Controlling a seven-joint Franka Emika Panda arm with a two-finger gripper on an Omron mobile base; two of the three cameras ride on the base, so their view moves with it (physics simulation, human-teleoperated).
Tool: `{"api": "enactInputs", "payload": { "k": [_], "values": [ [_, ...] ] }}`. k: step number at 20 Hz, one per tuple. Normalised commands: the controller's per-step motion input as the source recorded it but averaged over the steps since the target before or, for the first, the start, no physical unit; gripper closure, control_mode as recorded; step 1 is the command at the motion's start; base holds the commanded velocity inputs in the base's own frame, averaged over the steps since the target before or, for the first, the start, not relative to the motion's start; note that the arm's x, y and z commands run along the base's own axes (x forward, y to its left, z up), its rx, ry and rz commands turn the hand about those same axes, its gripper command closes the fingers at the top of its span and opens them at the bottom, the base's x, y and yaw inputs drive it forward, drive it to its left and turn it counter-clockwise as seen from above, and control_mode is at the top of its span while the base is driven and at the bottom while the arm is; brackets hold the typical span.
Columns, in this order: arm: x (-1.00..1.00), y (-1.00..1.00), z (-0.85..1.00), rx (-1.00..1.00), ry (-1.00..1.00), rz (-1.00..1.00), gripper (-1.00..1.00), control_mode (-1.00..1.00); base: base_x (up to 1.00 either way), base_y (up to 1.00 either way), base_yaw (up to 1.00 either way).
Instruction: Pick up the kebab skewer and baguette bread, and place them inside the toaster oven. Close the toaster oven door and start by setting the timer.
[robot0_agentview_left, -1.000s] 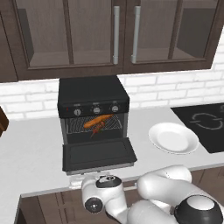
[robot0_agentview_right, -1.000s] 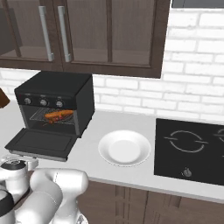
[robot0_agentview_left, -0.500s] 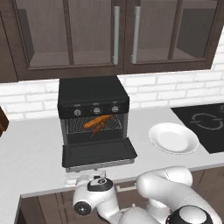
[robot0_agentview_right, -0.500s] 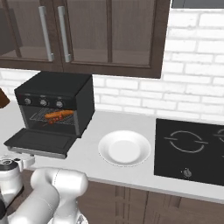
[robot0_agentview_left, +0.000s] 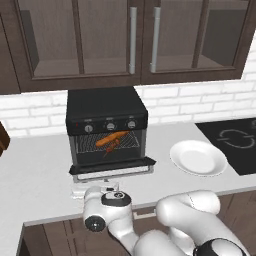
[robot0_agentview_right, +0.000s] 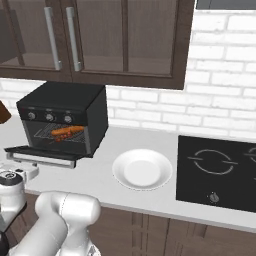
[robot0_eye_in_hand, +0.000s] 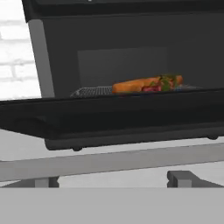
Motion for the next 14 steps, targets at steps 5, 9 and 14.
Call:
{"api": "enactInputs", "payload": {
  "k": [5, 9, 14],
  "values": [
    [0.41, -0.09, 0.62, 0.10, 0.00, 0.00, -1.00, -1.00, 0.00, 0.00, 0.00],
    [0.46, -0.05, 0.50, 0.09, 0.00, 0.00, -1.00, -1.00, 0.00, 0.00, 0.00],
    [0.49, -0.05, 0.37, 0.08, 0.00, 0.00, -1.00, -1.00, 0.00, 0.00, 0.00]
  ]
}}
